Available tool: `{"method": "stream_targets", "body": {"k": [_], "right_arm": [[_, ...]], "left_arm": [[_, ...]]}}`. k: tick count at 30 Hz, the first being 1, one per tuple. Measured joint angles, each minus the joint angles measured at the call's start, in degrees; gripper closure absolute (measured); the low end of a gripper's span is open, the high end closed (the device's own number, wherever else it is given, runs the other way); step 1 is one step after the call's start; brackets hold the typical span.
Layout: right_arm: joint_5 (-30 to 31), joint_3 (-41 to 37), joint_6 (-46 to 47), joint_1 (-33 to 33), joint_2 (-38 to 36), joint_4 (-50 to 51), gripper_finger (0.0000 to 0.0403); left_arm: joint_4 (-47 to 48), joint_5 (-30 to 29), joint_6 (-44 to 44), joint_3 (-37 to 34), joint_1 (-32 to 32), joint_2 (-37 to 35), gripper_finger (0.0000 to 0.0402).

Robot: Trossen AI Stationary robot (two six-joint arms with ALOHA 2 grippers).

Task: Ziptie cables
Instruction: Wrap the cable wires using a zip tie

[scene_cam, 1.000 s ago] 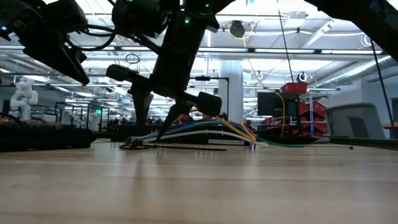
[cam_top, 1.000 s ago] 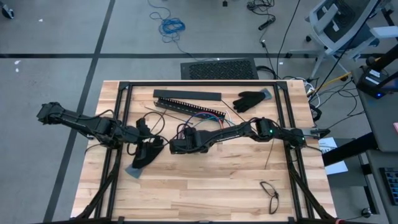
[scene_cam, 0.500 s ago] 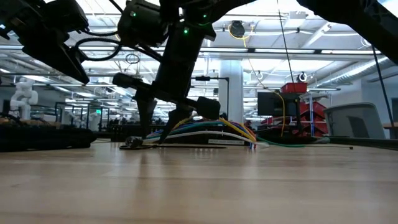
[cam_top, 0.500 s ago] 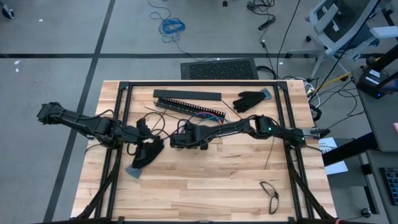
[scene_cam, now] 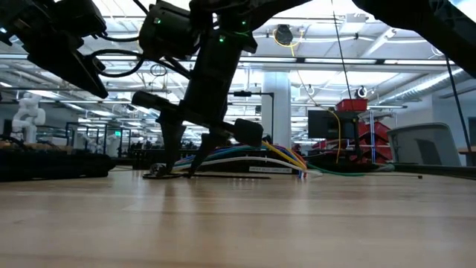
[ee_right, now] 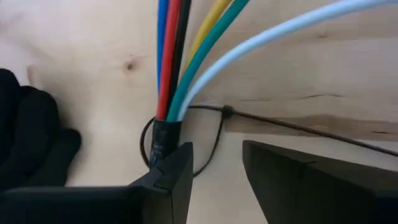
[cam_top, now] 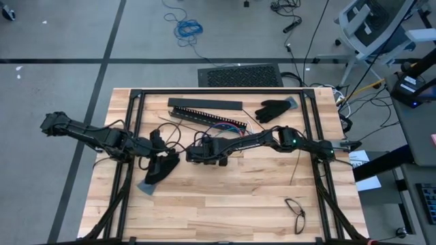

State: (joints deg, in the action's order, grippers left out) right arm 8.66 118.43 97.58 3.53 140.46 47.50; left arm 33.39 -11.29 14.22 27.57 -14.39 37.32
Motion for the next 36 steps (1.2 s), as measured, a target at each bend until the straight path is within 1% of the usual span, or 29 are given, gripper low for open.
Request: {"method": "stream_targets", "body": {"k": [4,7,10,16,17,19,24,28,36], "right_arm": [[-1.13,0.11,0.5,-0.06,0.76,-0.67,0.027],[-1.99,0.13,0.99,-0.06,1.56,-0.99,0.0284],[-2.46,0.13,0.92,0.15,1.69,-0.94,0.0313],[-2.5,0.09,-0.51,0.25,2.31,0.44,0.039],[-2.75,0.07,-0.55,0.25,2.56,0.24,0.0396],[-3.8,0.01,-0.56,0.19,2.68,-0.64,0.0396],[-5.4,0.02,0.13,0.23,3.48,-3.43,0.0383],[-5.52,0.02,-0.2,0.29,3.52,-3.49,0.0398],[-8.01,0.0,-2.43,0.08,3.52,-3.53,0.0402]], "left_arm": [[0.0,0.14,0.08,0.0,0.0,-0.01,0.0259],[0.06,0.31,0.22,0.0,0.0,0.0,0.0259],[0.07,0.31,0.24,0.0,0.0,0.0,0.0259],[0.09,0.31,0.17,0.0,0.0,0.0,0.0259],[0.09,0.31,0.17,0.0,0.0,0.0,0.0259],[0.09,0.31,0.18,0.0,0.0,0.0,0.0259],[0.16,0.28,0.27,0.0,0.0,0.0,0.0259],[0.15,0.26,0.29,0.0,0.0,0.0,0.0259],[0.15,0.24,0.38,0.0,0.0,0.0,0.0259]]}}
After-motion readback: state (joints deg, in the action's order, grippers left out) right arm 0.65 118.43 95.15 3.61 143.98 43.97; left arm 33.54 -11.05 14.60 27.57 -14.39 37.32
